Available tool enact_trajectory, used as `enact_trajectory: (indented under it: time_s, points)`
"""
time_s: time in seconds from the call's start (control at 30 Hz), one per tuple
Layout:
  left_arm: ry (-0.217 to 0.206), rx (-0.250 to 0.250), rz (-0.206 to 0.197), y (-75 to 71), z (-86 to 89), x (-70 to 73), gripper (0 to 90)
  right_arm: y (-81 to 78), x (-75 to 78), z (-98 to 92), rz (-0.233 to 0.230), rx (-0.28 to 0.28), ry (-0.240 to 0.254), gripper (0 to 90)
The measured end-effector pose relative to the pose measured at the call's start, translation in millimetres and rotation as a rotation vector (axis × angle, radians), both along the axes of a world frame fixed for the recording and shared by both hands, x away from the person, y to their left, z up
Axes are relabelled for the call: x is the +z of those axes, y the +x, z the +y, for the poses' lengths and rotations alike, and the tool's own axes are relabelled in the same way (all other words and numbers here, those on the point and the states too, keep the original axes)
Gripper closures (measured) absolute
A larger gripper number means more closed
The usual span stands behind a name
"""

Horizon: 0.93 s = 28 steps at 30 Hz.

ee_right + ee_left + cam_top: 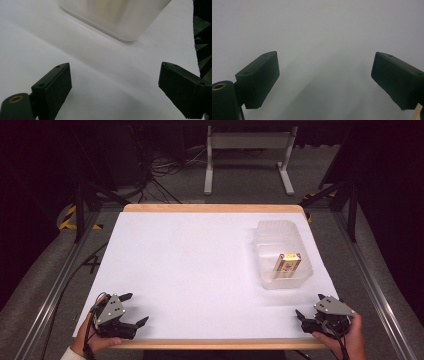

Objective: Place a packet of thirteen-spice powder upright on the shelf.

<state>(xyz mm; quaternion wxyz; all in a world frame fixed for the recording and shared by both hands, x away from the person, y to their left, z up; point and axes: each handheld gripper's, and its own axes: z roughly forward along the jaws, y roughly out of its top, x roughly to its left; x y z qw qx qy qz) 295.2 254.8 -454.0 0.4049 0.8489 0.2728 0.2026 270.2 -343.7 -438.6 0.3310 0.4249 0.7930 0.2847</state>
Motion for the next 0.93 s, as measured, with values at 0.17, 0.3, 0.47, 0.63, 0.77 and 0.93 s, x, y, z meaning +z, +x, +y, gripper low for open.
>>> enact_trajectory:
  time_s: [0.17, 0.3, 0.47, 0.63, 0.77, 0.93]
  points:
    - [0.002, -0.004, -0.002, 0.0, -0.5, 0.1, 8.8, -0.8, 0.0, -0.7, 0.000, -0.002, -0.001, 11.3]
    - [-0.001, -0.001, -0.002, 0.7, 0.1, 0.1, 8.8, -0.3, -0.5, -0.1, 0.000, -0.003, -0.004, 11.2]
    - [0.002, -0.005, 0.000, 1.1, -0.8, -0.2, 8.8, -0.8, -1.3, -0.6, -0.004, -0.003, -0.016, 12.4]
    - [-0.002, 0.001, -0.001, 1.6, -0.3, 0.4, 8.8, -0.8, -0.1, -0.3, -0.018, -0.004, -0.009, 12.4]
    - [-0.001, -0.003, 0.000, 2.7, -2.4, 1.0, 8.8, -1.7, -0.3, -1.2, -0.019, -0.007, -0.004, 12.7]
    - [-0.001, -0.005, 0.007, 4.1, -3.6, 0.0, 8.8, -2.5, 0.2, -3.1, -0.025, -0.008, 0.007, 13.5]
